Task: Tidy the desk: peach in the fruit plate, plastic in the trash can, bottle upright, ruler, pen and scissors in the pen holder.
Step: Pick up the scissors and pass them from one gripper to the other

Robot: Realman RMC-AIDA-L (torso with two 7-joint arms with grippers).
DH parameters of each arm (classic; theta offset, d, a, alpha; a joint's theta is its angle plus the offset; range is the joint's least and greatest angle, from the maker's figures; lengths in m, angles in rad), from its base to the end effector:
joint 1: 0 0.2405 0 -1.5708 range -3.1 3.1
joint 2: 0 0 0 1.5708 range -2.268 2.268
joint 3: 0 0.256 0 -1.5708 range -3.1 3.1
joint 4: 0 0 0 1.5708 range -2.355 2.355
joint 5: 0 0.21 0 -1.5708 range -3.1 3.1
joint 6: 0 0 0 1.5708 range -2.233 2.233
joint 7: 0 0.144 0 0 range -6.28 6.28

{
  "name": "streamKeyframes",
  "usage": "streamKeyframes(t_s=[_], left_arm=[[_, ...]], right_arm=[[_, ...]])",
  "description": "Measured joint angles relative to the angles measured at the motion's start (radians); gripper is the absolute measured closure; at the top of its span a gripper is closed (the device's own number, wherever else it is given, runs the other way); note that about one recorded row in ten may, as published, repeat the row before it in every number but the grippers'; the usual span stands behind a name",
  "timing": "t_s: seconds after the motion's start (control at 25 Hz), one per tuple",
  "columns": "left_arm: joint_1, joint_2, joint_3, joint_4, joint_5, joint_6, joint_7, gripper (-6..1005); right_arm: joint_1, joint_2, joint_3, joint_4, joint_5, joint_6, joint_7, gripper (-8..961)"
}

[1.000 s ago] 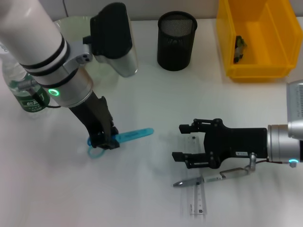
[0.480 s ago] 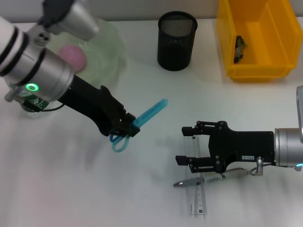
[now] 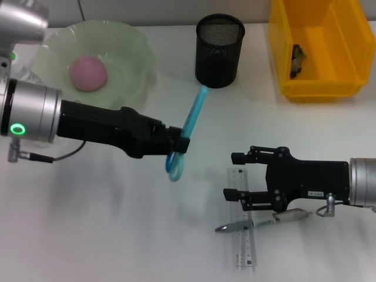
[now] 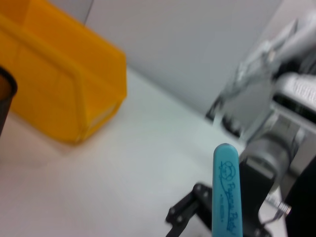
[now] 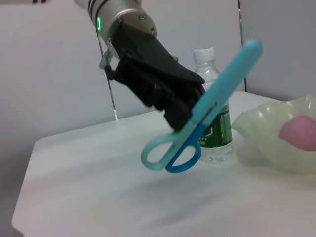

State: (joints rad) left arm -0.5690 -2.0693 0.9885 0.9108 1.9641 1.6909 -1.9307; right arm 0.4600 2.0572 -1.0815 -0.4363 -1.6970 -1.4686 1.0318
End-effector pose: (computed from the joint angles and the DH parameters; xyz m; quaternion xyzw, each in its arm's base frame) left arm -0.1982 0.3306 0.0014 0.9407 0.2914 0.1722 0.0226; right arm 0.2726 0.2870 -0.0561 -0.9576 0.1290 0.2425 0.0871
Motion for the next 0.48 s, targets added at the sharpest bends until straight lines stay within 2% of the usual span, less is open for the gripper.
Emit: streamKeyframes(t_s=[0.04, 0.08, 0.12, 0.24, 0.44, 0.48], left_arm=[[0.000, 0.000, 0.000, 0.000, 0.000, 0.000, 0.000, 748], [-0.001, 0.000, -0.035, -0.084, -0.045, -0.006, 0.048, 749], [-0.001, 0.000, -0.035, -0.084, -0.045, -0.006, 0.048, 749], [-0.005, 0.001, -0.070, -0.216, -0.109, -0.022, 0.123, 750], [0.000, 0.001, -0.075, -0.368, -0.222, -0.047, 0.198, 751], [0.008, 0.001, -0.075, -0.431, -0.283, -0.051, 0.225, 751]], right_arm=[[0.000, 0.000, 0.000, 0.000, 0.000, 0.000, 0.000, 180], [0.000, 0.000, 0.001, 0.000, 0.000, -0.004, -0.006, 181], [0.000, 0.000, 0.001, 0.000, 0.000, -0.004, -0.006, 181], [0.000, -0.001, 0.002, 0.000, 0.000, -0.009, -0.012, 182], [-0.010, -0.002, 0.006, 0.002, 0.006, -0.010, -0.019, 181], [-0.019, 0.002, 0.023, 0.004, 0.008, -0.016, -0.038, 181]])
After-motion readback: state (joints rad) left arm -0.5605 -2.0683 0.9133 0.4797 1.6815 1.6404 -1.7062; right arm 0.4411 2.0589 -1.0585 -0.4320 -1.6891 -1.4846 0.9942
